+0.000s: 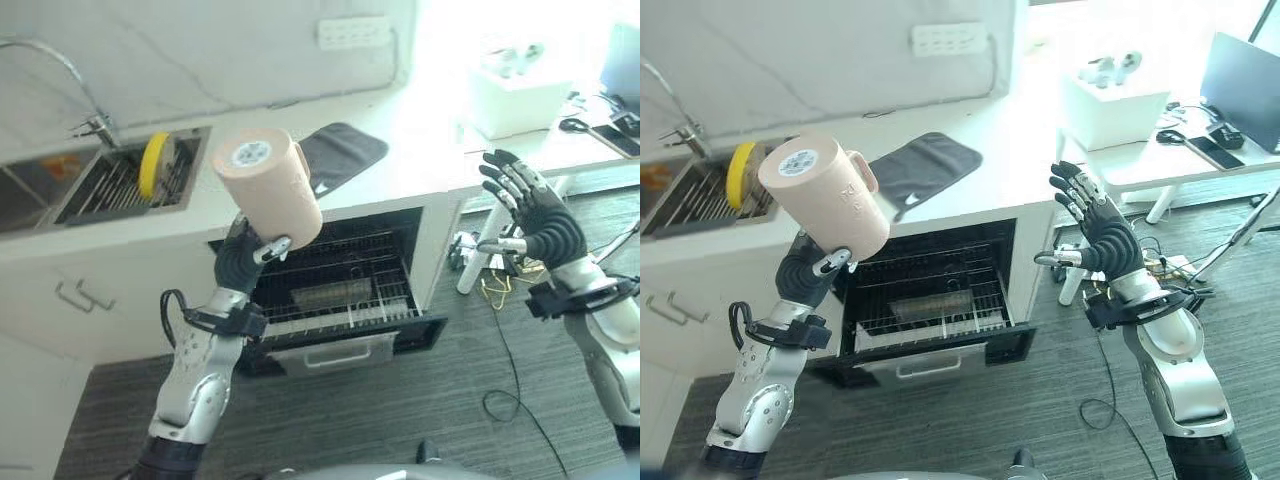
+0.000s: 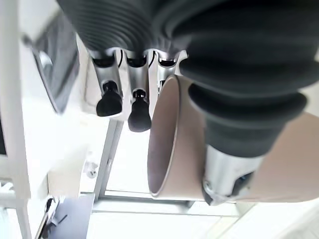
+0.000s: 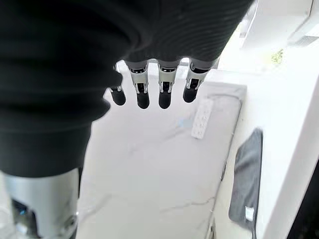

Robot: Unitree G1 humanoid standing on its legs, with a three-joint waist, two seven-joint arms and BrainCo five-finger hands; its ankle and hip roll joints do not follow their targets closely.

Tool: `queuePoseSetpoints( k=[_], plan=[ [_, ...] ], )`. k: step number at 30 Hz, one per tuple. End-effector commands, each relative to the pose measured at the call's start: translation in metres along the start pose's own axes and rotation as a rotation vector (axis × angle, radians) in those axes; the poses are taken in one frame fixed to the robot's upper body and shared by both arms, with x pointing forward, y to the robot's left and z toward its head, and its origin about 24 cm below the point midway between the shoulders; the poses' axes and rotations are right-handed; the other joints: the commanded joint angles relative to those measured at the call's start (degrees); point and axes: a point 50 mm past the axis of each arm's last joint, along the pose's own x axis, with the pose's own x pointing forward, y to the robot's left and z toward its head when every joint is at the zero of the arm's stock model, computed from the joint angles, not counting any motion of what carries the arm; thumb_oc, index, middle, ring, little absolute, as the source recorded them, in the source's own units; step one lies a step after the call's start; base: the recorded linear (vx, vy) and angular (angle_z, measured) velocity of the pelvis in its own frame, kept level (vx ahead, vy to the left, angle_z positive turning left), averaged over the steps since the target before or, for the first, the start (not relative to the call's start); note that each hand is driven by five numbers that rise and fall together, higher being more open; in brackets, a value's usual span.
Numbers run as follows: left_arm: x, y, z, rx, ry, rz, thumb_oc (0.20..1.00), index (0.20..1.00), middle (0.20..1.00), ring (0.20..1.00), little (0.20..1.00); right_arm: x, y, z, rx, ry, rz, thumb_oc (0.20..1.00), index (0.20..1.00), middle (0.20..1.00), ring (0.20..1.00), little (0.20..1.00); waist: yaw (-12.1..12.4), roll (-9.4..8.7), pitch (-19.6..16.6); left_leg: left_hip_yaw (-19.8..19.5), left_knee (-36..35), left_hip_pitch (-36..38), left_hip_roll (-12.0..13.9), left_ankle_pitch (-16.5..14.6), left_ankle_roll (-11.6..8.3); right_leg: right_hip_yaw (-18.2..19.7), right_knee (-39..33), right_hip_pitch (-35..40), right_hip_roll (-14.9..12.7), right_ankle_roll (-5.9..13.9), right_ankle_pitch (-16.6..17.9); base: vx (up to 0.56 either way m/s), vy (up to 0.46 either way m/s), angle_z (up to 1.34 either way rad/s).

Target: Place the dishes in the dishwasher.

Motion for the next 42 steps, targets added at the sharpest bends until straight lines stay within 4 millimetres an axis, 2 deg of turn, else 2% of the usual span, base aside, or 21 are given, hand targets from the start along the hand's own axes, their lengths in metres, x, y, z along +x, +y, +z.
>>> queuePoseSetpoints(
  k=[1, 2, 4, 6, 8, 11, 13, 14, 15, 16, 17, 20, 24, 27, 30, 35, 42],
  plan=[
    [0.012, -0.003, 0.041, 0.045, -0.190, -0.087, 0.200, 0.200, 0.200, 0.200, 0.200, 0.002, -0.001, 0.016, 0.031, -0.102, -0.010, 1.000, 1.000, 1.000, 1.000, 1.000, -1.4, -2.66, -0.4, 2.8, -3.5, 2.8, -4.5, -17.0, -4.86, 1.0, -0.1, 1.4, -3.6, 4.31, -4.6, 0.05, -0.075, 0.36],
    [0.010, 0.000, 0.040, 0.040, -0.188, -0.084, 0.200, 0.200, 0.200, 0.200, 0.200, 0.001, -0.002, 0.016, 0.028, -0.103, -0.013, 1.000, 1.000, 1.000, 1.000, 1.000, -1.8, -2.36, -0.5, 3.7, -6.1, 3.3, -5.2, -17.1, -4.52, 0.7, -0.1, 1.3, -3.8, 4.58, -4.6, 0.07, 0.034, 0.39],
    [0.008, 0.002, 0.037, 0.031, -0.182, -0.096, 0.200, 0.200, 0.200, 0.200, 0.200, -0.003, -0.002, 0.012, 0.020, -0.097, -0.033, 1.000, 1.000, 1.000, 1.000, 1.000, -2.8, -1.33, -1.0, 6.6, -14.2, 6.2, -5.0, -15.1, -5.05, -0.8, -0.1, 1.6, -4.4, 5.20, -4.7, 0.12, 0.226, 0.33],
    [0.006, 0.004, 0.036, 0.020, -0.186, -0.092, 0.200, 0.200, 0.200, 0.200, 0.200, -0.006, -0.005, 0.009, 0.021, -0.083, -0.025, 1.000, 1.000, 1.000, 1.000, 1.000, -3.1, -1.06, -1.6, 6.3, -14.8, 7.5, -5.8, -17.2, -5.19, -1.7, -0.1, 2.3, -5.3, 5.97, -4.9, 0.18, 0.421, 0.36],
    [0.006, 0.005, 0.038, 0.021, -0.188, -0.085, 0.200, 0.200, 0.200, 0.200, 0.200, -0.009, -0.006, 0.008, 0.023, -0.070, -0.030, 1.000, 1.000, 1.000, 1.000, 1.000, -2.9, -1.51, -2.2, 6.0, -14.8, 8.4, -8.3, -20.5, -4.26, -2.4, -0.1, 2.9, -7.6, 7.81, -3.8, 0.20, 0.509, 0.29],
    [0.010, 0.005, 0.039, 0.055, -0.173, -0.085, 0.200, 0.200, 0.200, 0.200, 0.200, -0.015, -0.003, 0.005, 0.058, -0.068, -0.064, 1.000, 1.000, 1.000, 1.000, 1.000, -2.1, -2.46, -1.8, 3.6, -14.8, 8.9, -11.5, -23.0, -2.57, -3.9, 1.0, 3.7, -10.7, 10.06, -1.3, 0.15, 0.387, 0.22],
    [0.013, 0.005, 0.035, 0.118, -0.131, -0.069, 0.200, 0.200, 0.200, 0.200, 0.200, -0.021, 0.002, -0.002, 0.125, -0.042, -0.104, 1.000, 1.000, 1.000, 1.000, 1.000, -2.1, -3.21, -1.1, 1.3, -14.8, 8.9, -13.6, -24.2, -0.17, -2.1, 11.0, 0.4, -12.2, 10.03, -0.6, 0.13, 0.283, 0.22],
    [0.013, 0.005, 0.032, 0.133, -0.119, -0.067, 0.200, 0.200, 0.200, 0.200, 0.200, -0.023, 0.003, -0.004, 0.145, -0.036, -0.112, 1.000, 1.000, 1.000, 1.000, 1.000, -2.2, -3.38, -1.1, 0.8, -14.8, 8.8, -13.9, -24.3, 0.26, -1.4, 11.6, -0.4, -12.1, 9.87, -0.9, 0.12, 0.081, 0.38],
    [0.013, 0.004, 0.030, 0.157, -0.112, -0.062, 0.200, 0.200, 0.200, 0.200, 0.200, -0.025, 0.005, -0.006, 0.160, -0.028, -0.117, 1.000, 1.000, 1.000, 1.000, 1.000, -2.2, -3.52, -1.2, 0.5, -14.8, 8.7, -13.9, -24.2, 0.26, -1.4, 9.7, -0.4, -11.9, 9.62, -1.1, 0.07, -0.081, 0.56],
    [0.015, 0.004, 0.030, 0.187, -0.110, -0.052, 0.200, 0.200, 0.200, 0.200, 0.200, -0.024, 0.007, -0.008, 0.162, -0.021, -0.124, 1.000, 1.000, 1.000, 1.000, 1.000, -1.7, -3.73, -1.1, 0.6, -14.8, 8.5, -13.6, -24.3, -0.26, -3.2, 5.9, -0.1, -12.4, 9.65, 0.5, 0.04, -0.185, 0.51],
    [0.018, 0.004, 0.031, 0.222, -0.116, -0.032, 0.200, 0.200, 0.200, 0.200, 0.200, -0.019, 0.010, -0.010, 0.169, -0.031, -0.127, 1.000, 1.000, 1.000, 1.000, 1.000, -1.2, -4.06, -0.7, 1.3, -14.8, 8.8, -13.5, -24.7, -0.77, -5.2, 3.9, -0.9, -13.8, 10.57, 3.9, 0.00, -0.250, 0.29],
    [0.027, 0.009, 0.028, 0.304, -0.116, 0.059, 0.200, 0.200, 0.200, 0.200, 0.200, -0.007, 0.007, -0.013, 0.174, -0.033, -0.198, 1.000, 1.000, 1.000, 1.000, 1.000, -0.9, -3.83, -1.0, 1.1, -14.8, 8.0, -12.3, -24.0, -1.25, -5.1, 0.0, 0.2, -11.1, 10.09, 1.8, -0.01, -0.230, 0.09],
    [0.023, 0.020, 0.022, 0.388, -0.117, 0.209, 0.200, 0.200, 0.200, 0.200, 0.200, 0.002, 0.011, -0.013, 0.154, -0.006, -0.176, 1.000, 1.000, 1.000, 1.000, 1.000, -0.8, -3.45, -2.4, 2.3, -14.8, 8.7, -10.5, -23.1, -2.20, -4.2, -0.1, 1.3, -8.6, 8.78, -1.1, 0.04, -0.163, 0.10],
    [0.027, 0.017, 0.017, 0.443, -0.122, 0.234, 0.200, 0.200, 0.200, 0.200, 0.200, 0.007, 0.009, -0.014, 0.155, 0.016, -0.186, 1.000, 1.000, 1.000, 1.000, 1.000, -1.2, -3.15, -2.7, 3.0, -14.8, 9.2, -9.5, -22.8, -2.80, -3.8, -0.1, 2.0, -7.7, 8.17, -2.1, 0.01, -0.067, -0.20],
    [0.032, 0.015, 0.014, 0.512, -0.136, 0.253, 0.200, 0.200, 0.200, 0.200, 0.200, 0.011, 0.010, -0.015, 0.179, 0.029, -0.178, 1.000, 1.000, 1.000, 1.000, 1.000, -1.7, -2.92, -2.9, 3.6, -14.8, 9.6, -9.1, -22.8, -3.10, -3.4, -0.1, 2.2, -7.3, 7.96, -2.6, -0.01, -0.015, -0.07],
    [0.044, 0.011, 0.003, 0.596, -0.129, 0.295, 0.200, 0.200, 0.200, 0.200, 0.200, 0.021, 0.024, -0.023, 0.245, 0.096, -0.105, 1.000, 1.000, 1.000, 1.000, 1.000, -3.0, -2.66, -3.7, 4.9, -14.8, 10.6, -9.0, -23.0, -3.24, -2.2, -0.1, 2.4, -7.1, 7.95, -2.8, -0.01, 0.019, -0.09],
    [0.054, 0.002, -0.014, 0.754, -0.090, 0.275, 0.200, 0.200, 0.200, 0.200, 0.200, 0.035, 0.038, -0.016, 0.331, 0.053, -0.044, 1.000, 1.000, 1.000, 1.000, 1.000, -3.7, -2.65, -4.6, 5.9, -14.8, 11.2, -9.1, -23.5, -3.06, -1.9, -0.1, 2.5, -7.5, 8.29, -2.7, -0.01, 0.014, -0.05]
  ],
)
